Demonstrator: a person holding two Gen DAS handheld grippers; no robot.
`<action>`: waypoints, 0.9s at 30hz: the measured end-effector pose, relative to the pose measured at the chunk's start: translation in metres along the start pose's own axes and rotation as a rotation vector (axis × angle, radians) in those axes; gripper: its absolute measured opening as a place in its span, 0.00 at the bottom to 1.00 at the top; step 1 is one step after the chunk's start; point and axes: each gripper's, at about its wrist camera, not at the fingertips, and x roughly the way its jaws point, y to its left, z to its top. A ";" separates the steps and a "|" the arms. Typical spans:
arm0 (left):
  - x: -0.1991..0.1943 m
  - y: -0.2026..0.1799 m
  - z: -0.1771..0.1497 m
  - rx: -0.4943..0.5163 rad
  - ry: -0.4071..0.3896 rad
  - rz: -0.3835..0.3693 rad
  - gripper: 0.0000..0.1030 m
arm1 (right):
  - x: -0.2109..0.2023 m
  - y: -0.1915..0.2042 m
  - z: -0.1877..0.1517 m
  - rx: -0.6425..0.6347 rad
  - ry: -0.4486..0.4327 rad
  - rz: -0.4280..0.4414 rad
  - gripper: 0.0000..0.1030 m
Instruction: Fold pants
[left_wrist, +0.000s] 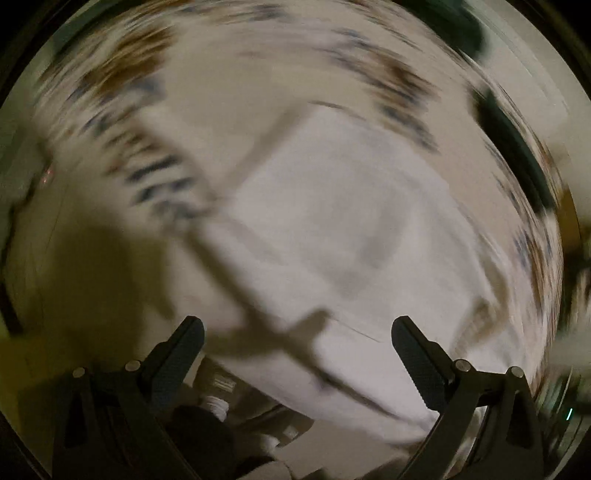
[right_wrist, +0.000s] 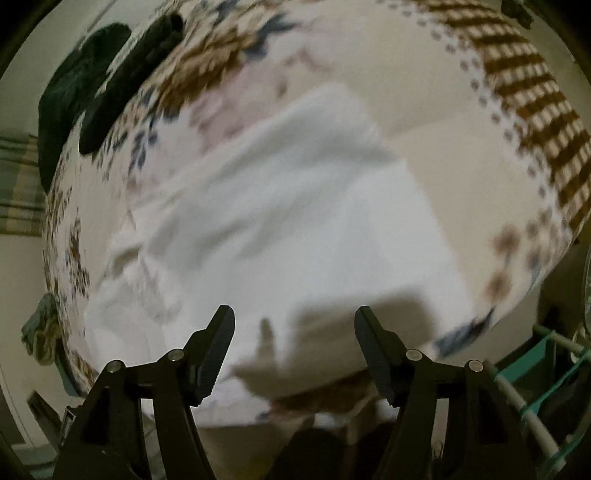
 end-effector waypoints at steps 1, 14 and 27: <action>0.005 0.015 0.005 -0.051 -0.010 -0.011 1.00 | 0.003 0.001 -0.008 -0.007 0.021 -0.005 0.68; 0.045 0.032 0.044 -0.156 -0.126 -0.152 0.33 | 0.044 0.102 -0.012 -0.211 0.061 -0.046 0.68; 0.035 0.027 0.049 -0.111 -0.185 -0.227 0.31 | 0.054 0.105 -0.020 -0.173 0.075 -0.036 0.68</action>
